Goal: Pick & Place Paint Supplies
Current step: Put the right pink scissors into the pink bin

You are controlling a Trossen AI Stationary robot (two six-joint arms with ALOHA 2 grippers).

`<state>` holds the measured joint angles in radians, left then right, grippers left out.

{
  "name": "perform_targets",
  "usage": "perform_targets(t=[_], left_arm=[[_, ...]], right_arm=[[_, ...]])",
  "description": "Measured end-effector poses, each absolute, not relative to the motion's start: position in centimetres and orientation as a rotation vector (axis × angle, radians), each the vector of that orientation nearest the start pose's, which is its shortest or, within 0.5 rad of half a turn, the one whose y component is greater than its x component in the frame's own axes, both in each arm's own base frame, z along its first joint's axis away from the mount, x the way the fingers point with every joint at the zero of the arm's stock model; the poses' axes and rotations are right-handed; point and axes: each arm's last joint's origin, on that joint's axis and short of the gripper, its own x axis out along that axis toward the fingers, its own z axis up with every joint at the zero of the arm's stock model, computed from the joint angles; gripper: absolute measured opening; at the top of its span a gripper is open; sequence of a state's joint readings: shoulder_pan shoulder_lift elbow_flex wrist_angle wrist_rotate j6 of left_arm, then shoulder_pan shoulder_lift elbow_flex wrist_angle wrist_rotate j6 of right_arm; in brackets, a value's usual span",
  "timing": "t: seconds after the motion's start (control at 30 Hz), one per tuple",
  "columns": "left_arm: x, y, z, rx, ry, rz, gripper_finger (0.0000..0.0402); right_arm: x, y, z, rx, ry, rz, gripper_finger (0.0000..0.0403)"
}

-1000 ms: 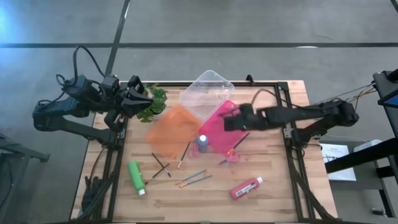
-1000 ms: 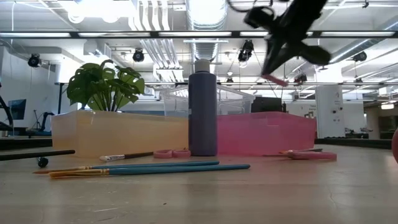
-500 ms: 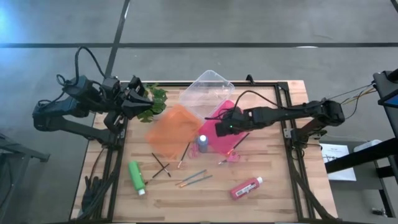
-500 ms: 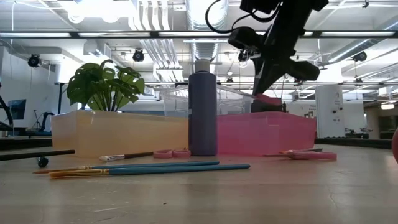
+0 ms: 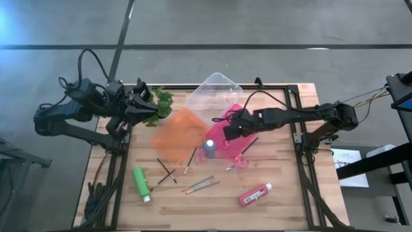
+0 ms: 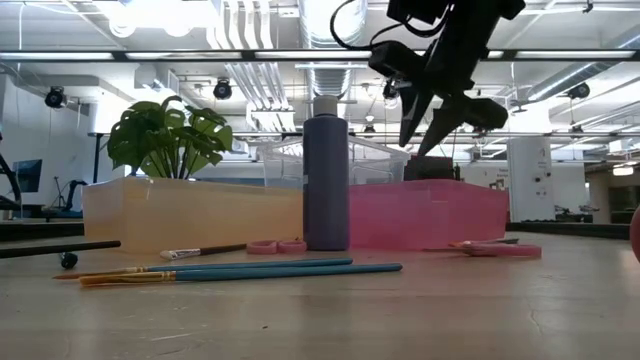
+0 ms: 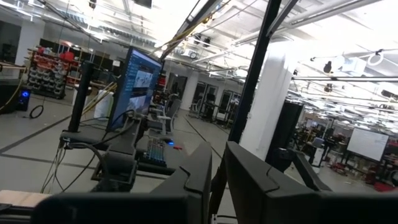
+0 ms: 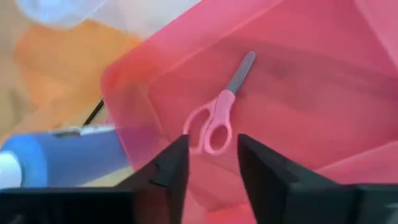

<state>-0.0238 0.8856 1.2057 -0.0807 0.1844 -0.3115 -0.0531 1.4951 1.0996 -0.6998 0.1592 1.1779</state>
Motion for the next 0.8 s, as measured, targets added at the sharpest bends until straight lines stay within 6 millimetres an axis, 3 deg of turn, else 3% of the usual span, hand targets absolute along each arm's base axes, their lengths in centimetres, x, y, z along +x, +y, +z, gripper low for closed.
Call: perform_targets(t=[0.17, 0.33, 0.6, 0.8], left_arm=[[16.0, -0.9, 46.5, -0.280, -0.206, -0.243, 0.0058], [16.0, -0.9, 46.4, -0.259, -0.200, -0.250, 0.0058], [16.0, -0.9, 46.2, -0.214, -0.183, -0.242, 0.0058], [16.1, -0.9, 46.1, -0.214, -0.170, -0.239, 0.0058]], right_arm=[[28.9, -1.6, 26.6, 0.905, 0.852, -0.665, 0.0181], [26.9, 1.3, 29.1, 0.735, 1.004, -0.350, 0.0181], [24.6, 6.2, 29.6, 0.362, 1.122, 0.175, 0.0131], [24.6, 9.1, 28.6, 0.187, 1.147, 0.268, 0.0082]])
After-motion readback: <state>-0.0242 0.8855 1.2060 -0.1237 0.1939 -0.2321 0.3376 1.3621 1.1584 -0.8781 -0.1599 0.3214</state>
